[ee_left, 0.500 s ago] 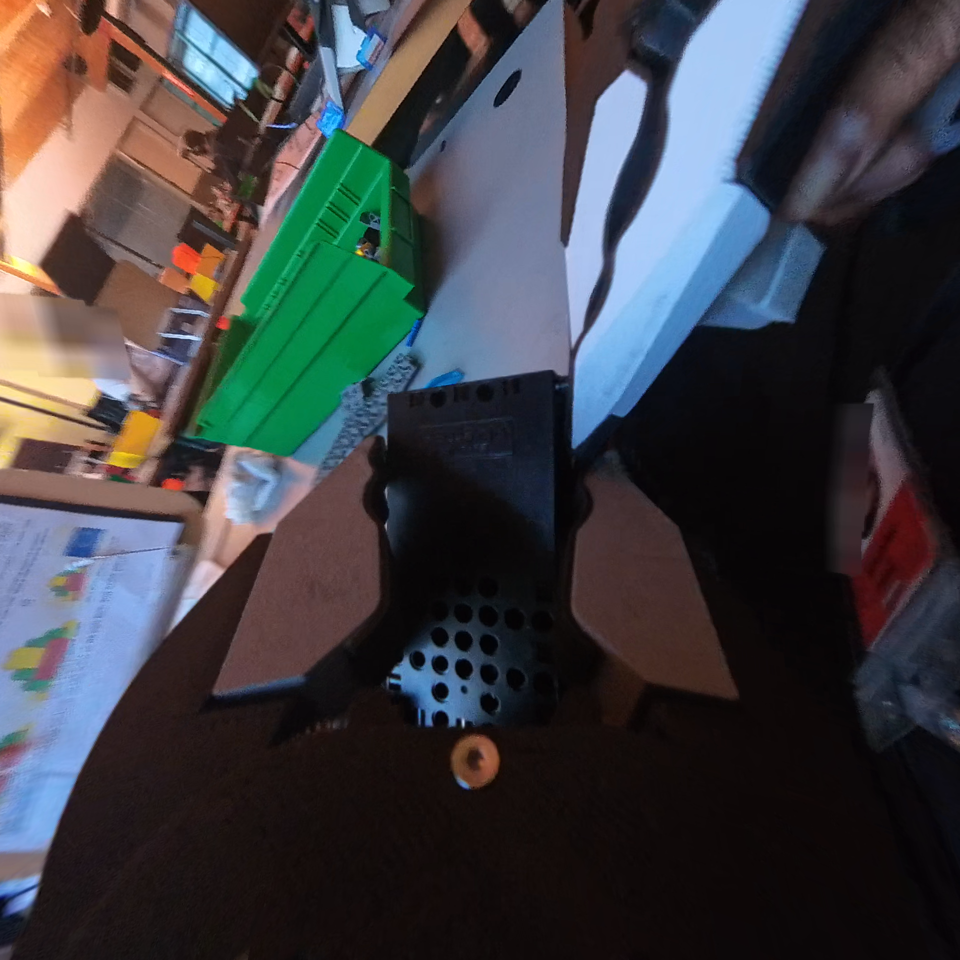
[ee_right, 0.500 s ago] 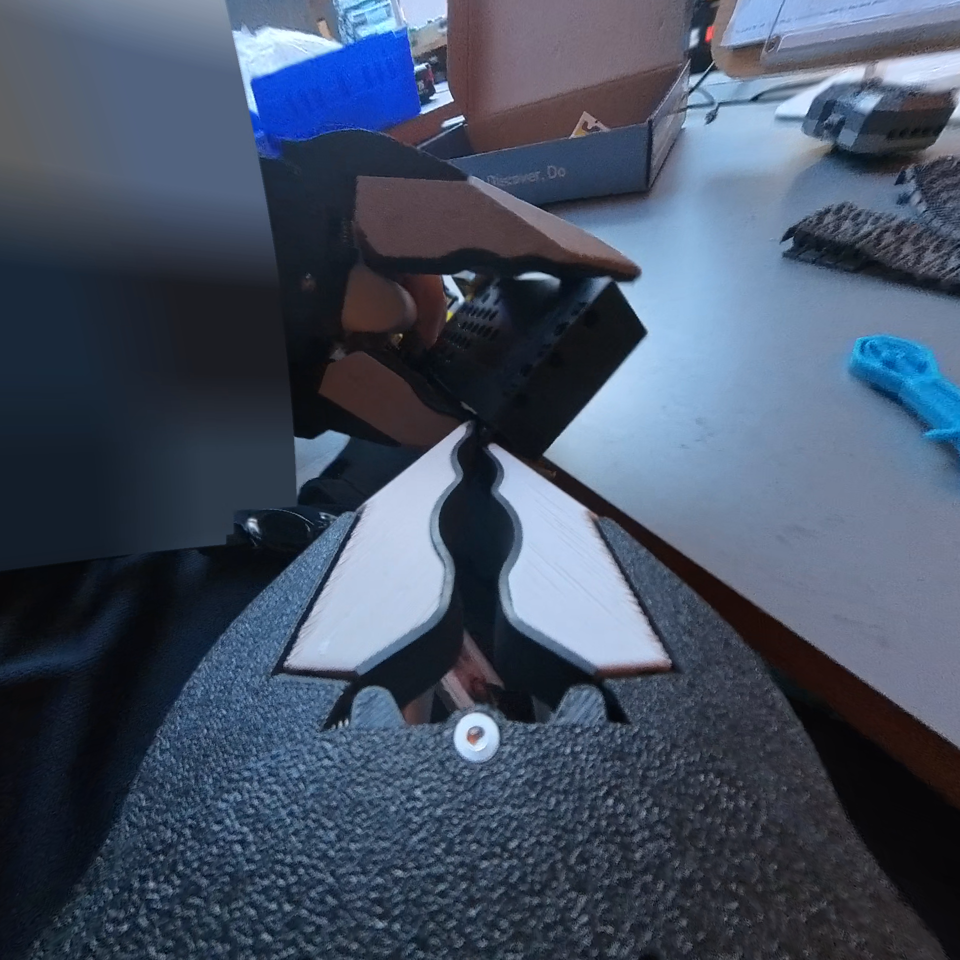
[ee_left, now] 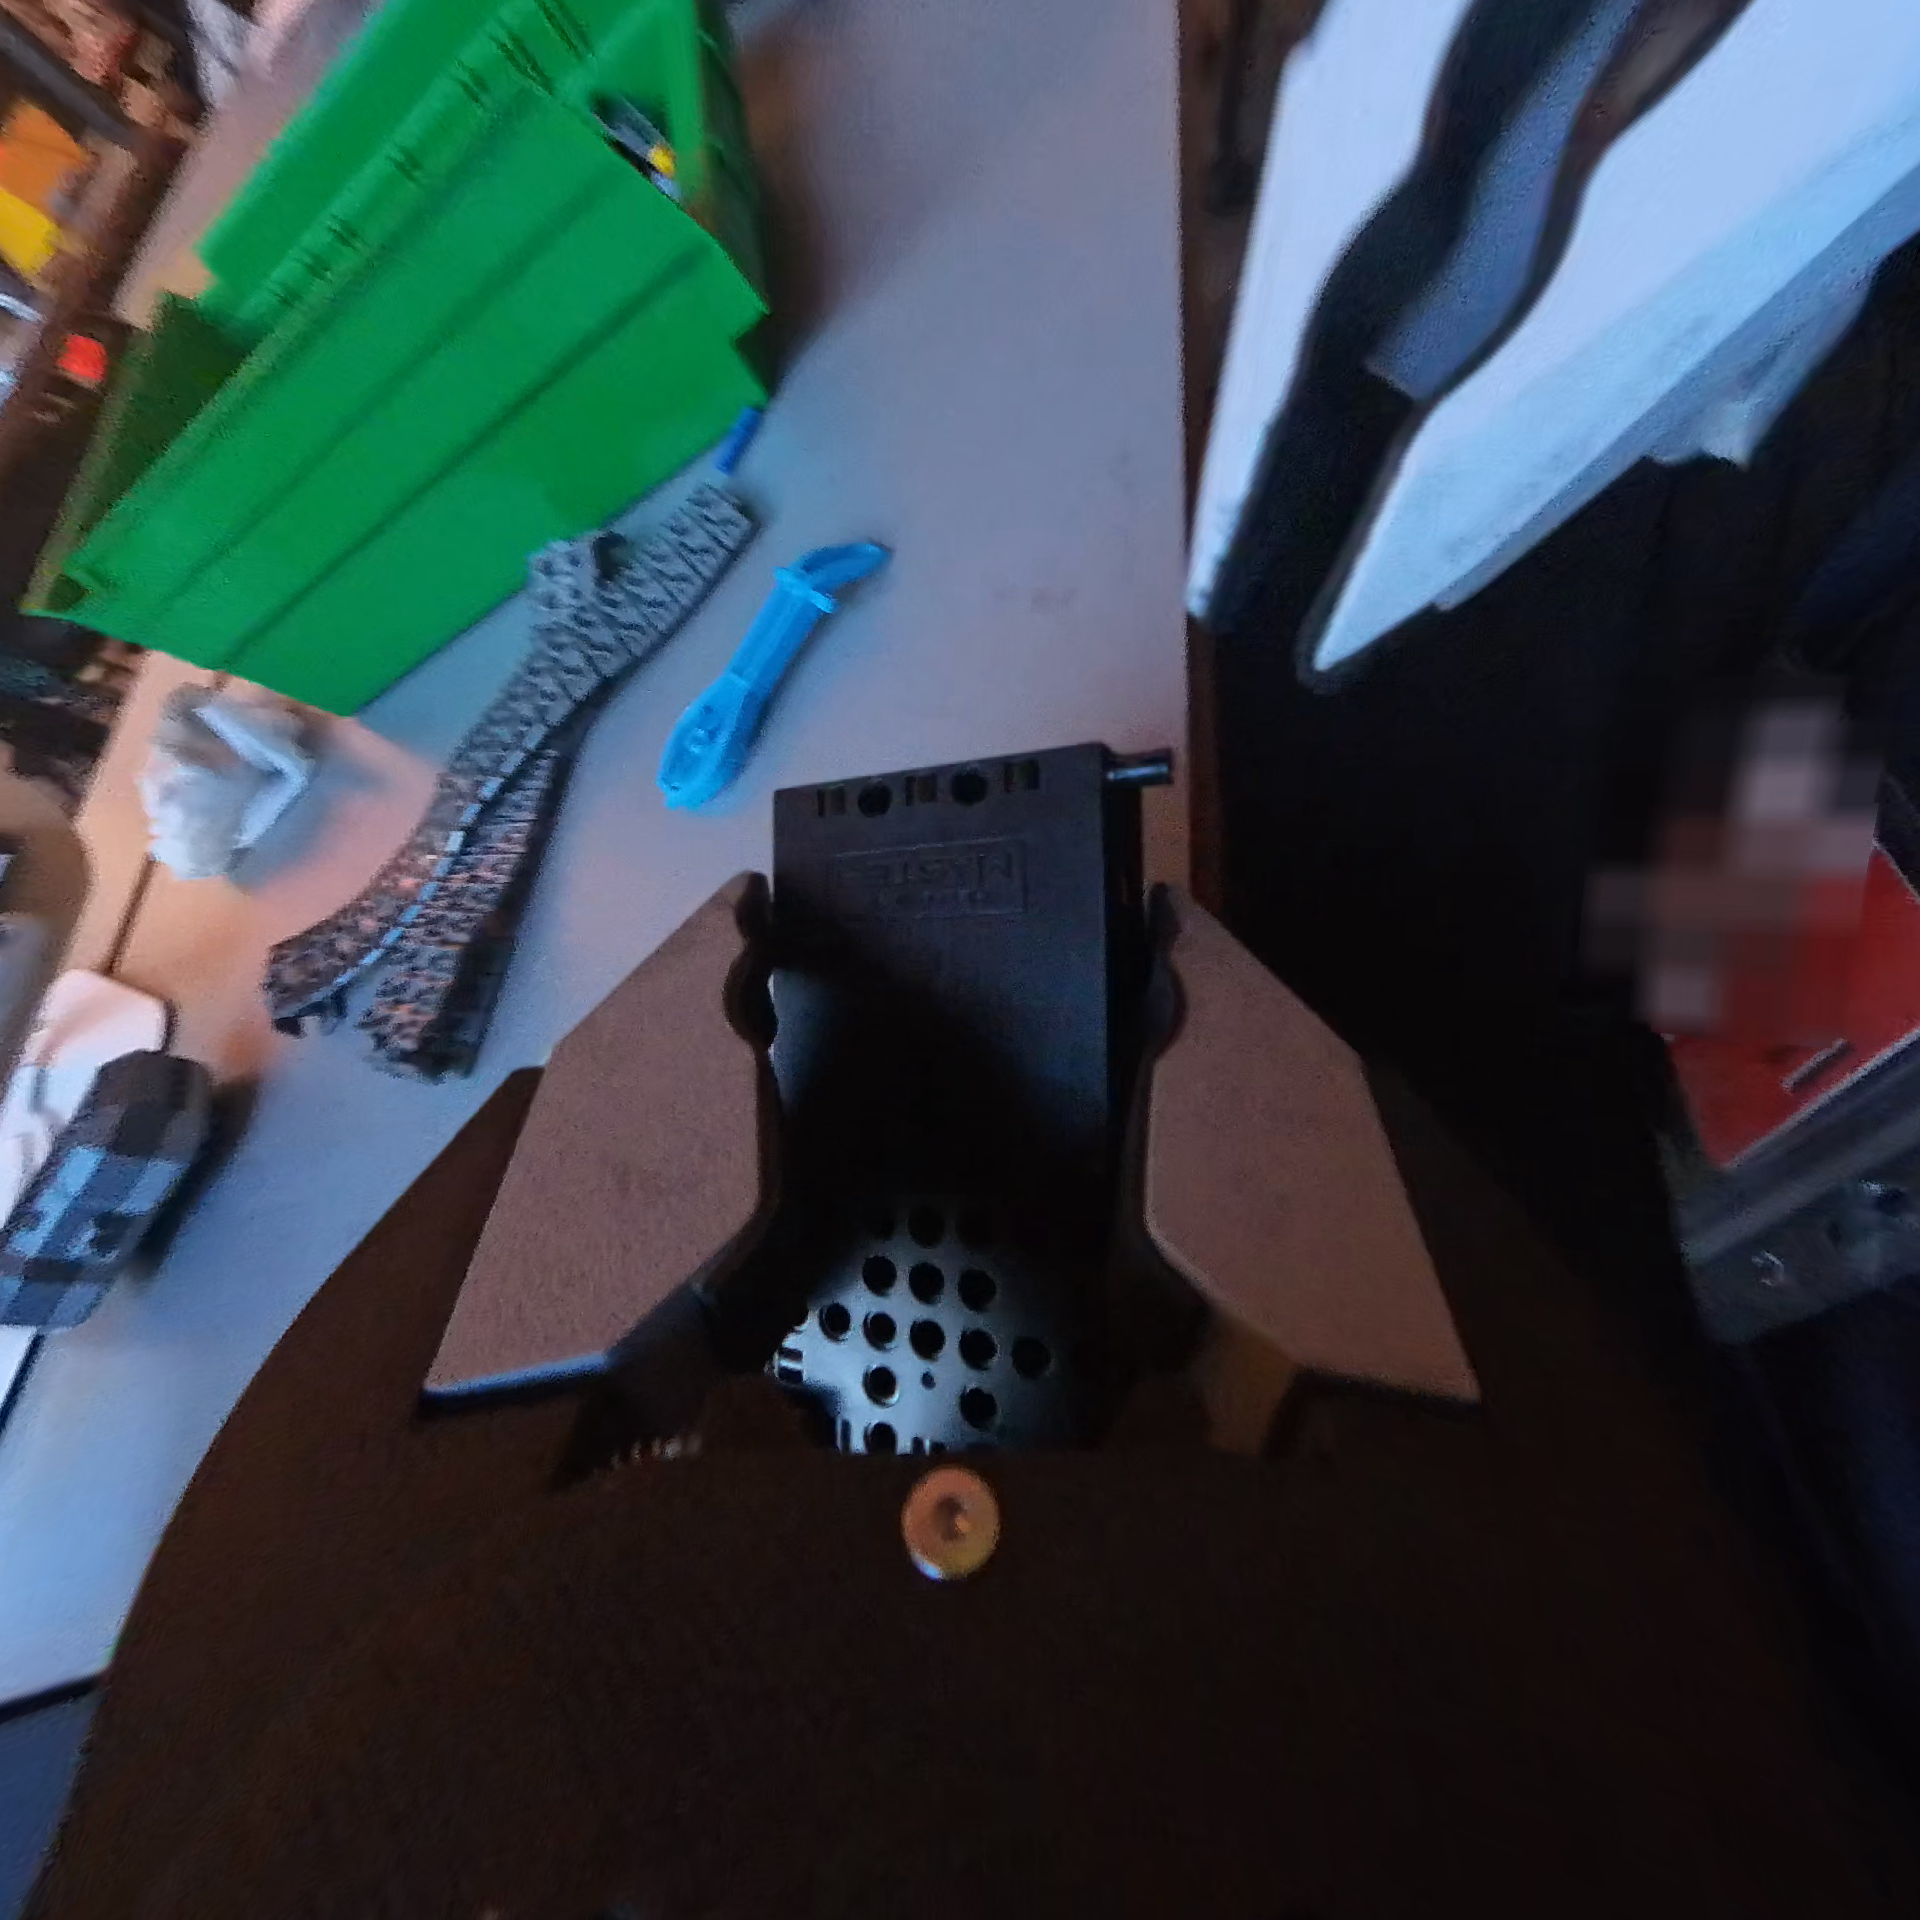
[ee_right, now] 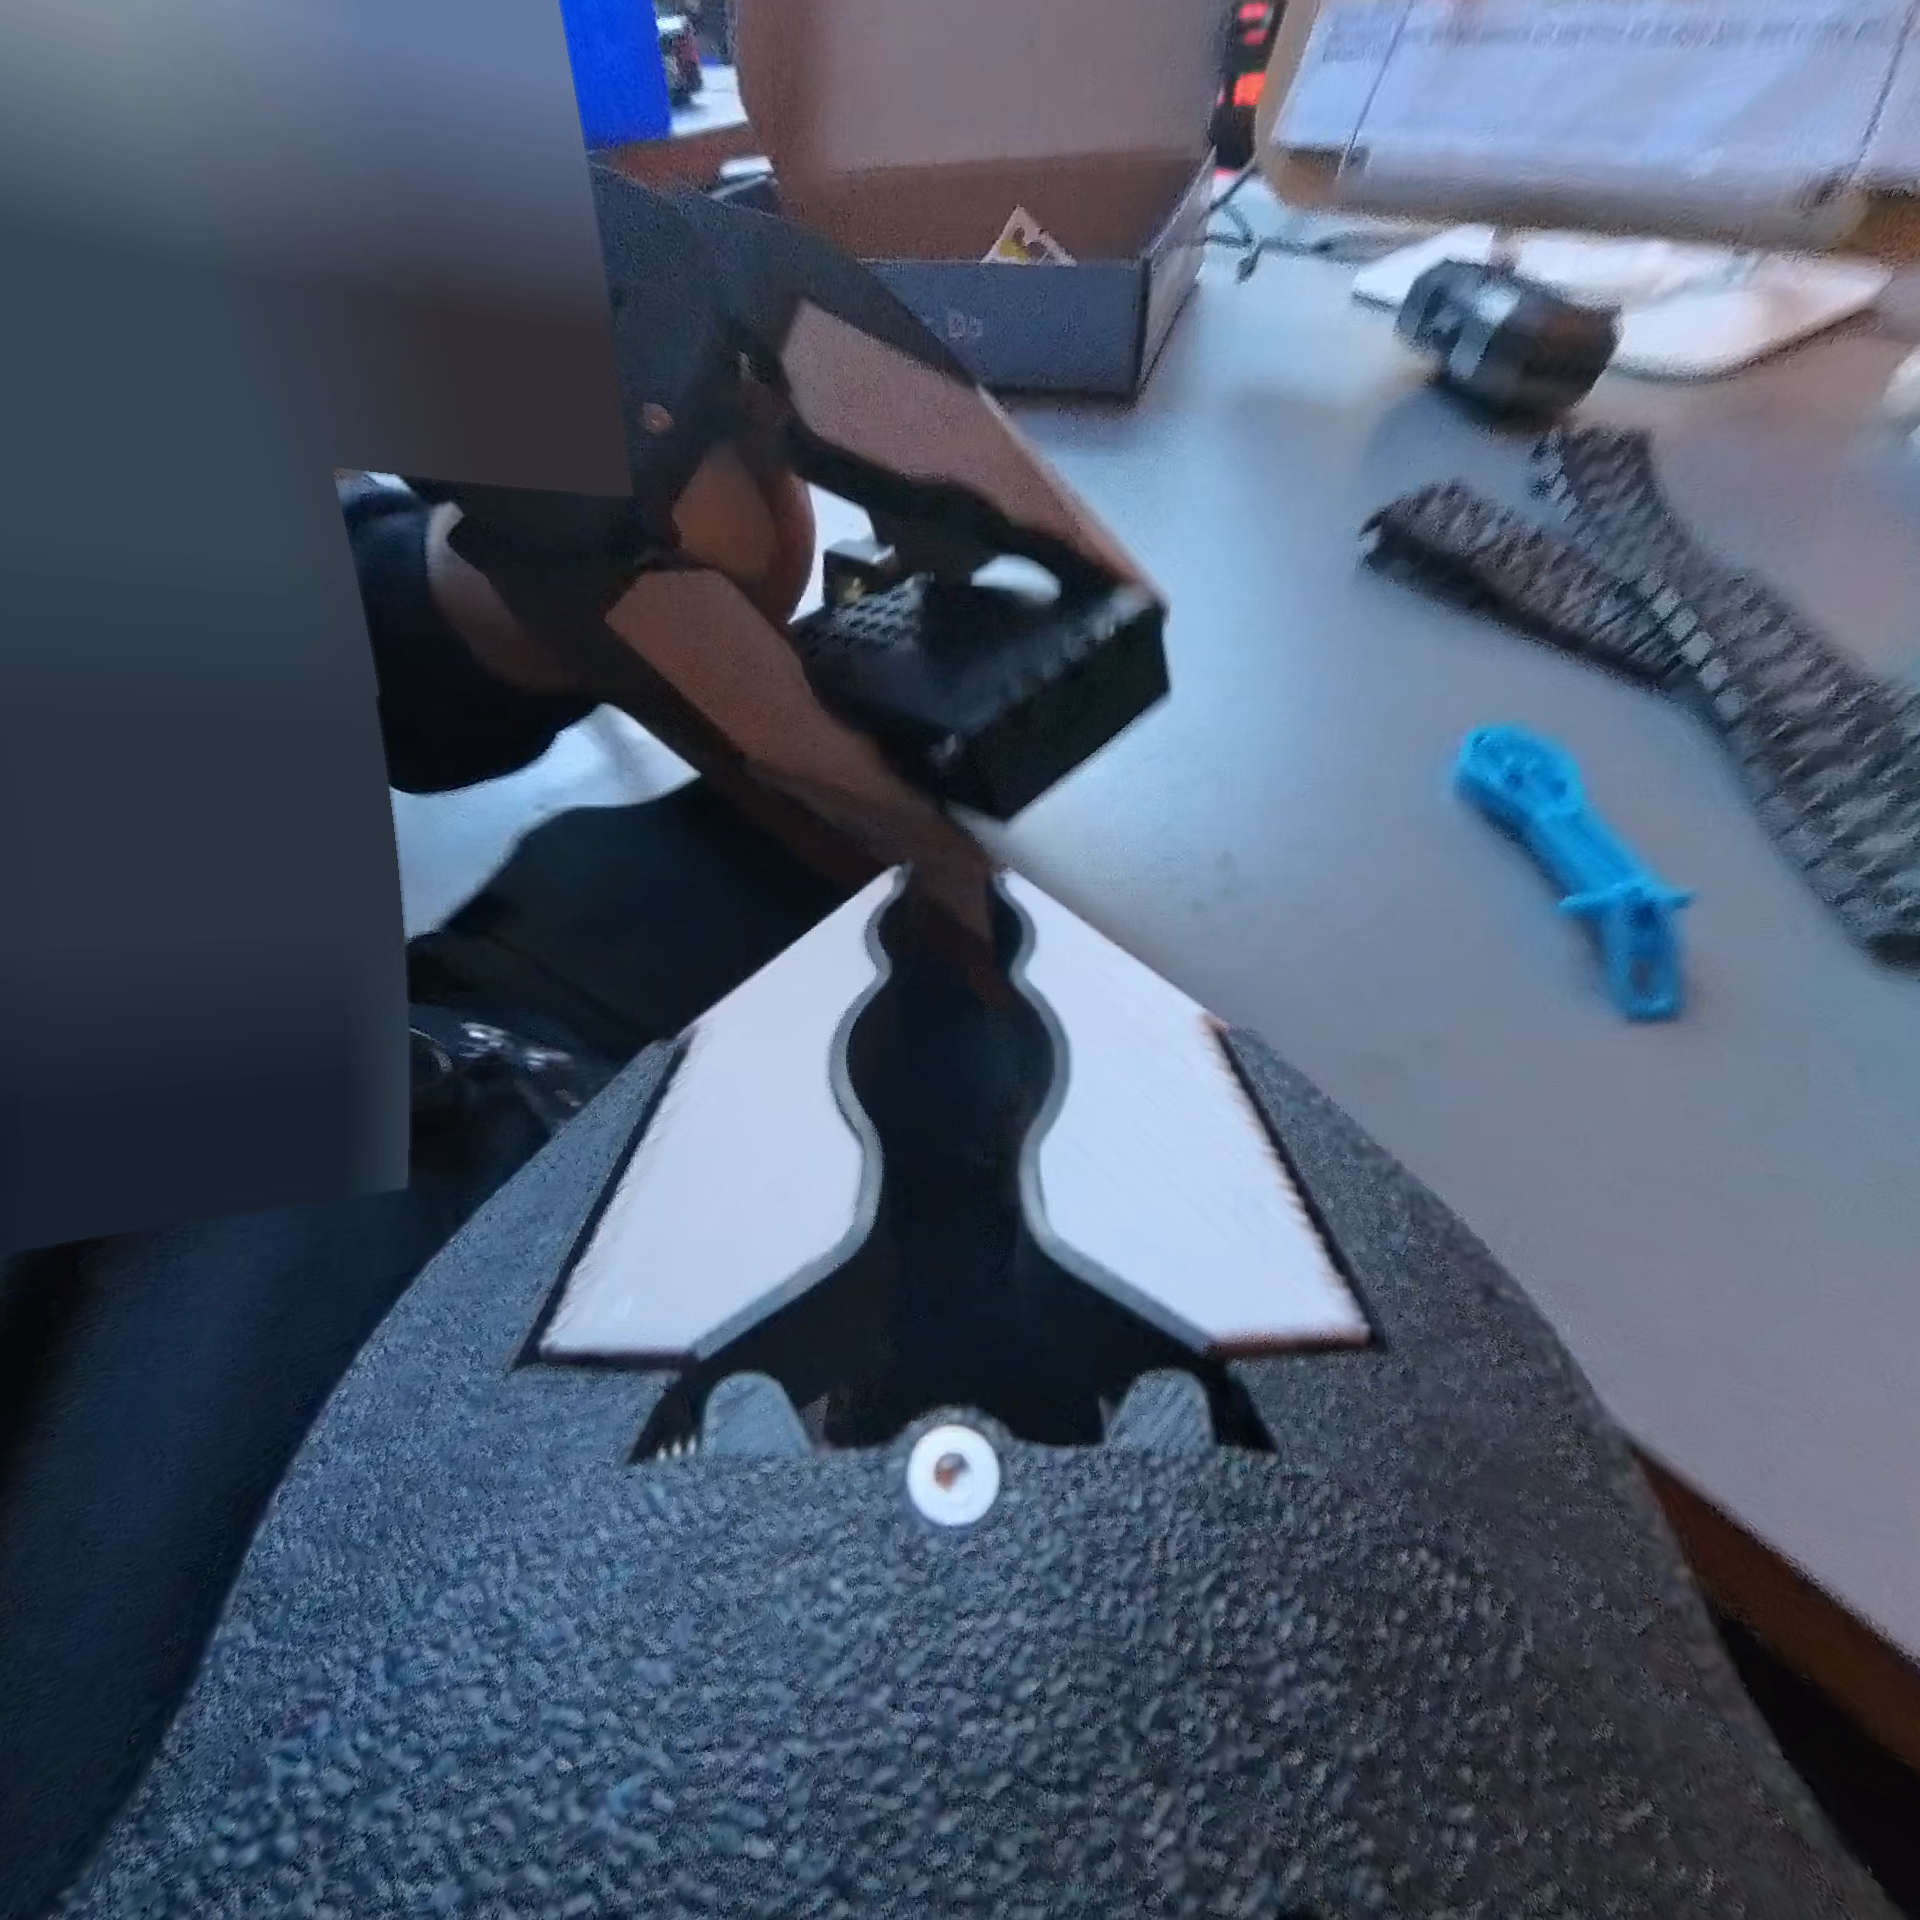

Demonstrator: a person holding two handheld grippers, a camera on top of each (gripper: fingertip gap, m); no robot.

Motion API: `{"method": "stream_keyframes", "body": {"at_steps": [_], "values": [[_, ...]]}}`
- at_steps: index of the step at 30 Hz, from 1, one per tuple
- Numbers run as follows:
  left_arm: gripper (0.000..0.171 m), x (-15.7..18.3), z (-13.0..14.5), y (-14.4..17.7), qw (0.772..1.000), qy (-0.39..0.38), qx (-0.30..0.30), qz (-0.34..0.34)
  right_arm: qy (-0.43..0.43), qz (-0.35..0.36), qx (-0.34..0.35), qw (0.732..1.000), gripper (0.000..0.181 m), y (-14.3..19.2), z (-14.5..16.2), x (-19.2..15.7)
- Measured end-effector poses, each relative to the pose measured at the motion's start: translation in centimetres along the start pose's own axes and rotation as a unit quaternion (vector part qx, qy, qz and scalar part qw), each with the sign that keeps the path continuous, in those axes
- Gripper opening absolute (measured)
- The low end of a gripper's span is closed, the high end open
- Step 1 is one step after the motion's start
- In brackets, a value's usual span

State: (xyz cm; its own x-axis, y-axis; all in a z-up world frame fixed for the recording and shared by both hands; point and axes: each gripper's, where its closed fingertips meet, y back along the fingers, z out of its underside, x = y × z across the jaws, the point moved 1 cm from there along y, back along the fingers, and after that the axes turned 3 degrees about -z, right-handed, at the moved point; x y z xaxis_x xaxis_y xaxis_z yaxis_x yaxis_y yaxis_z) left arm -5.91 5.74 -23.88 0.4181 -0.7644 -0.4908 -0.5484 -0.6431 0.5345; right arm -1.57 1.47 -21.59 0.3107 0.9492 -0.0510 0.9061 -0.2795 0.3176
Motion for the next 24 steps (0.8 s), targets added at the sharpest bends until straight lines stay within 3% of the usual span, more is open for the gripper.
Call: {"method": "stream_keyframes", "body": {"at_steps": [4,6,10,12,15,17,24], "values": [[0.071,0.6,0.8,-1.0,0.997,0.021,-0.037,0.06,0.163,0.059,-0.025,0.985,0.01,-0.4,-0.5,0.5],[0.071,0.3,0.9,-1.0,0.997,0.032,-0.038,0.064,0.156,0.058,-0.047,0.985,0.006,-1.0,0.2,0.7],[0.071,0.3,1.4,-1.0,0.998,0.002,-0.048,0.052,-0.004,0.0,-0.033,0.999,0.002,-1.3,1.0,0.6],[0.071,0.4,1.1,-0.8,0.998,-0.025,-0.039,0.039,-0.112,-0.053,-0.029,0.992,0.006,-1.6,1.6,0.3],[0.071,0.5,0.7,-0.7,0.997,-0.069,-0.03,0.011,-0.279,-0.136,0.003,0.951,0.009,-1.8,1.5,-0.3],[0.071,0.5,0.5,-0.6,0.996,-0.091,-0.021,-0.006,-0.353,-0.166,0.041,0.92,0.001,-1.7,1.0,-0.2],[0.07,0.5,0.5,-0.4,0.995,-0.094,-0.012,-0.016,-0.445,-0.213,0.06,0.868,0.004,-2.4,0.7,-0.8]]}}
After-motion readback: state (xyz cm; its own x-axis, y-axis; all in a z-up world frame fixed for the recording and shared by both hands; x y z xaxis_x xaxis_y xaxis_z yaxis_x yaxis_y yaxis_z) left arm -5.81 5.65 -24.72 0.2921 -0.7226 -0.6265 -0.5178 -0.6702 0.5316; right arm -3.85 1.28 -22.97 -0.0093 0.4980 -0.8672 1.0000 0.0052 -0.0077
